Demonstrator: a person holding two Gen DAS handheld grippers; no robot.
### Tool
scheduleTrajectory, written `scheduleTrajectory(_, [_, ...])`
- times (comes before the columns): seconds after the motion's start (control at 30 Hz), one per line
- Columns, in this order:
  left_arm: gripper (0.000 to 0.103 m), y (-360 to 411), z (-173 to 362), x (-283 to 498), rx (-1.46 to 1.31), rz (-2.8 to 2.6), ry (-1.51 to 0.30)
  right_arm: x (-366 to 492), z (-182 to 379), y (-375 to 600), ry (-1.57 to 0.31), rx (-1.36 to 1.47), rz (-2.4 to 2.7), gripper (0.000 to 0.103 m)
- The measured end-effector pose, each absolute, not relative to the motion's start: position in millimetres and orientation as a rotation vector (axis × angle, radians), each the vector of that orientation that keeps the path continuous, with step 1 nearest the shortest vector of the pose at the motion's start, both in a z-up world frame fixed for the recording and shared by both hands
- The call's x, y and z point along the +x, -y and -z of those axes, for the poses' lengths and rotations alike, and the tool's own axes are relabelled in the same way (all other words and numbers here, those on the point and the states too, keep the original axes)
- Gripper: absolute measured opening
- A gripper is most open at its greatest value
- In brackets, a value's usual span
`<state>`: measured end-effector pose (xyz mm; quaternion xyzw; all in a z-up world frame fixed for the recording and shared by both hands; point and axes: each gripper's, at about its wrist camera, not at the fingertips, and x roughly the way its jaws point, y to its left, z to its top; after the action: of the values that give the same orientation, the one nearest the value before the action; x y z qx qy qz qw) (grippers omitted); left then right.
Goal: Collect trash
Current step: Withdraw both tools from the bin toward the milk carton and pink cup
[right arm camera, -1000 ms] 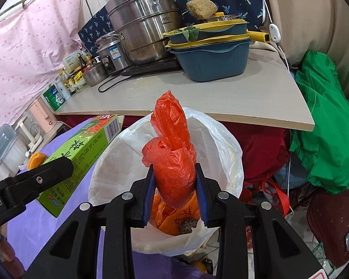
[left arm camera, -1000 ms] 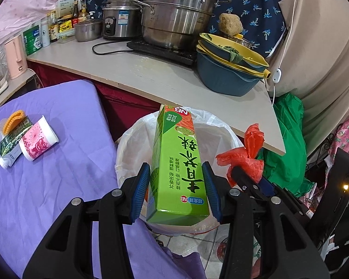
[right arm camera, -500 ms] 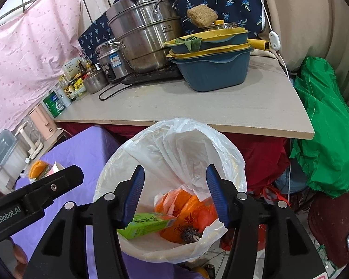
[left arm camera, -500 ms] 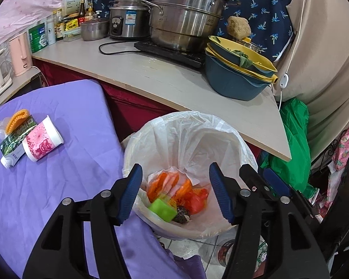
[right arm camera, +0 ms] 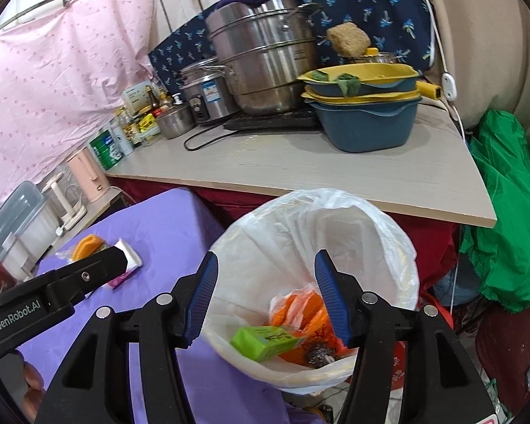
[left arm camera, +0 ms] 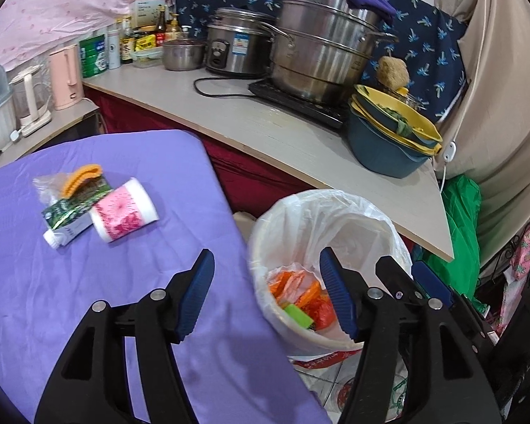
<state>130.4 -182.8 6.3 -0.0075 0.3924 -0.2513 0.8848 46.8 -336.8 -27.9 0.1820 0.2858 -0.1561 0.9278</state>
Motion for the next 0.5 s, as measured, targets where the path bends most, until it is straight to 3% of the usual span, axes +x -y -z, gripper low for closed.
scheduleTrajectory(0.27, [0.060, 120, -7, 139, -0.056, 0.421, -0.811, 64, 20, 287, -0.594, 0.333, 0.244, 0.060])
scheduleTrajectory(0.33, [0.069, 102, -6, 141, -0.069, 0.389, -0.809, 68, 20, 274, -0.599, 0.321, 0.223, 0.060])
scheduleTrajectory(0.5, [0.071, 58, -2, 148, -0.099, 0.307, -0.812, 81, 21, 244, -0.617, 0.303, 0.177, 0.062])
